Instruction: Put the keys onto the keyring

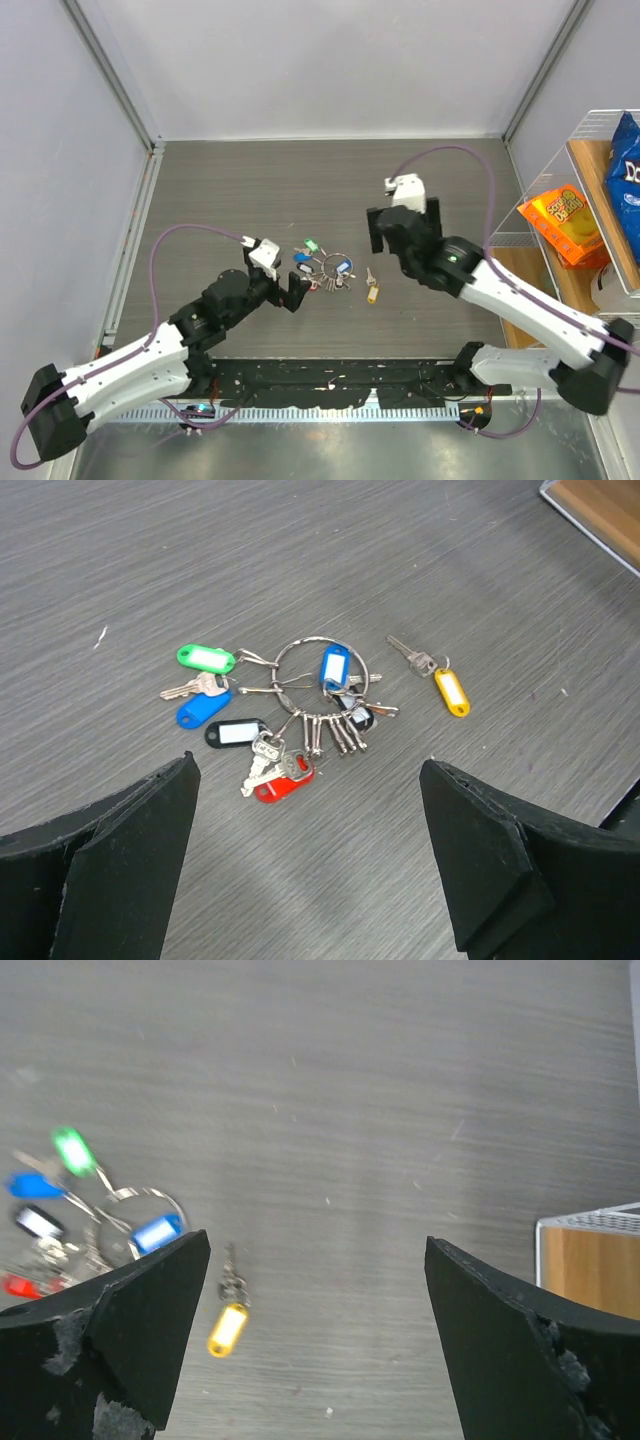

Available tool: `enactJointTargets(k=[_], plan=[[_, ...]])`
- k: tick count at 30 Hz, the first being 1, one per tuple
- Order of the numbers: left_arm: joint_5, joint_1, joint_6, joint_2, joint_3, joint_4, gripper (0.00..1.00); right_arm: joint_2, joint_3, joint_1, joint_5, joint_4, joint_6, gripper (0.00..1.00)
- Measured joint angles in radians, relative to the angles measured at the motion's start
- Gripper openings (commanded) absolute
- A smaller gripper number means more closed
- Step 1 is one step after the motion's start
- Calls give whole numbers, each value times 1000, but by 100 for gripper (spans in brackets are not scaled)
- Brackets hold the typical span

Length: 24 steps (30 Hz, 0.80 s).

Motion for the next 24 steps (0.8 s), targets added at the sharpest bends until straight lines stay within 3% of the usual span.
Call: enactJointTargets(k=[6,15,24], plan=[[14,0,-39,52,66,-55,99,-216,-16,0,-55,58,34,95],[23,0,-60,186,214,-171,99,-216,-171,1,-218,77,32,95],[30,0,-100,343,304,-268,99,-204,-200,1,-345,134,47,98]])
